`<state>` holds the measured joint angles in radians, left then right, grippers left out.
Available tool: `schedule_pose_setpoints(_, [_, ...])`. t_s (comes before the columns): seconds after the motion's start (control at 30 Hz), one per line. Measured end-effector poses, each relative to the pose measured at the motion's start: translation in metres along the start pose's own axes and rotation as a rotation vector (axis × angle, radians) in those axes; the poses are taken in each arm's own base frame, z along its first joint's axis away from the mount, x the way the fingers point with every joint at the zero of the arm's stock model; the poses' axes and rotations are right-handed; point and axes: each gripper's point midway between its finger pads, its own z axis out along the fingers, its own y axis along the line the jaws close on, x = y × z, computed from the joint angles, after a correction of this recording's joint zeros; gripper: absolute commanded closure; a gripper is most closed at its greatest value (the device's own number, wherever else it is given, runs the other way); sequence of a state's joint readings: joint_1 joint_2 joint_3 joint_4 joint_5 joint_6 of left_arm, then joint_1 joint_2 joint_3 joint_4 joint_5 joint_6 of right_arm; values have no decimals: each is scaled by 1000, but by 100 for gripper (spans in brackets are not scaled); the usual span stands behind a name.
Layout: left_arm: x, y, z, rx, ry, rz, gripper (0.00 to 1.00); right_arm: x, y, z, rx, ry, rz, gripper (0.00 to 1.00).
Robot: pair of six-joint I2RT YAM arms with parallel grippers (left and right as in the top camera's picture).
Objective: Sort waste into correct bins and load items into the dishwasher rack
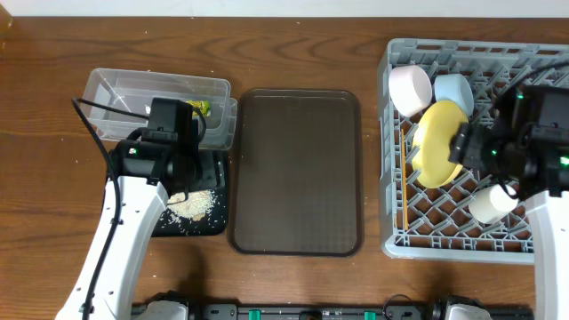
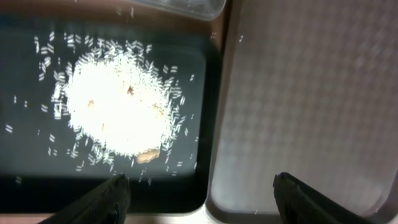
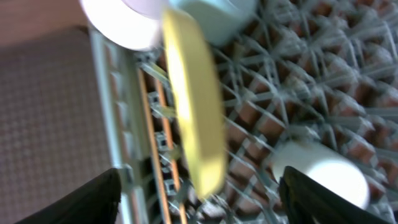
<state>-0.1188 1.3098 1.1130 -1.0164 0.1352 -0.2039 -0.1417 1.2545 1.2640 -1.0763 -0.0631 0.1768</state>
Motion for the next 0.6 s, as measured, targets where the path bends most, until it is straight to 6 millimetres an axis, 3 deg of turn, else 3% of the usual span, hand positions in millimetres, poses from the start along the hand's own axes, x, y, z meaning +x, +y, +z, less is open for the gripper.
schedule_pose_setpoints(0.13, [16,5,-3,-21,57,-4,23,12,-13,3,23,40,25,1])
schedule_pose_setpoints(0.37, [21,10,-26,-6,-113,10,23,53,-19,20,14,40,20,1])
schedule_pose_setpoints(0.6, [46,13,-47,75,-391,35,23,63,-13,-6,-34,-255,-25,1])
